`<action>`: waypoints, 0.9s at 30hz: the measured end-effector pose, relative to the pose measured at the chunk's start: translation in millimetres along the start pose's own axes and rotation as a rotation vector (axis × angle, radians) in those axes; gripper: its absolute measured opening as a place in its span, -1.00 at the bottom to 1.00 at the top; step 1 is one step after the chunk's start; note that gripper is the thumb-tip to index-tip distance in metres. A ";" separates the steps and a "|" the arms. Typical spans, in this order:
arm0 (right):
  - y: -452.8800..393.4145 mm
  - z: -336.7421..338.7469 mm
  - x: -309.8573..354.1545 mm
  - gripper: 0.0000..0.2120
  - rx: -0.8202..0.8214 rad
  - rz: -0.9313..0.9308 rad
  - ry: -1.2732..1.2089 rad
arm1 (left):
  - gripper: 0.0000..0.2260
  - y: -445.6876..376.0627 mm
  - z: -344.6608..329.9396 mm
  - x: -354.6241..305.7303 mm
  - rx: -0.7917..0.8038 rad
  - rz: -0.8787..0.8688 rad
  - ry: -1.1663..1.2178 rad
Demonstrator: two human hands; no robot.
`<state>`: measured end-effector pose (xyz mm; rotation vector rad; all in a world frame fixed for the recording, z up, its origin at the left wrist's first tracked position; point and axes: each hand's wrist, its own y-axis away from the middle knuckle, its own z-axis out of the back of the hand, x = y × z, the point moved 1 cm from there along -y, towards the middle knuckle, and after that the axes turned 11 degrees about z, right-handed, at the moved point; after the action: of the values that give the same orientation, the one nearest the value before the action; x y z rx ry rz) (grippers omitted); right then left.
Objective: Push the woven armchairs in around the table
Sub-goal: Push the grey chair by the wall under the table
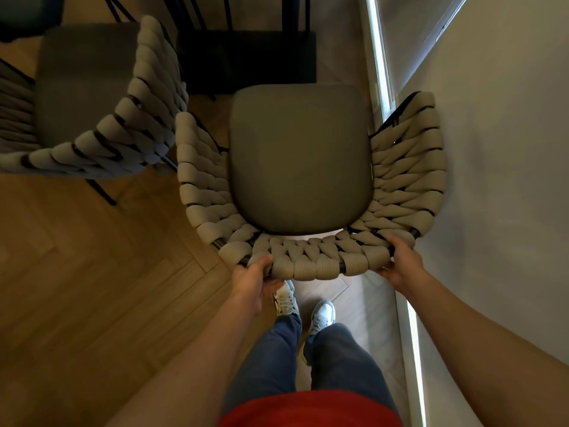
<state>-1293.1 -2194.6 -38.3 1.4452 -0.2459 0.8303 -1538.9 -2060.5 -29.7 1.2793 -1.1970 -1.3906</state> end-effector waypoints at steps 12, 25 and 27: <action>-27.6 -60.9 51.7 -0.48 0.038 -0.027 -0.168 | -0.63 -12.8 -37.6 -92.0 -0.030 -0.085 -0.026; -78.0 -118.1 129.1 -0.39 0.120 -0.077 -0.141 | -0.66 -23.4 -95.1 -175.8 -0.090 -0.116 0.019; -84.4 -123.7 141.5 -0.38 0.134 -0.091 -0.140 | -0.66 -25.1 -101.8 -185.1 -0.098 -0.109 0.022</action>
<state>-1180.5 -2022.1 -35.7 1.6310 -0.2318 0.6836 -1420.9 -1883.4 -26.6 1.3033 -1.0450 -1.4914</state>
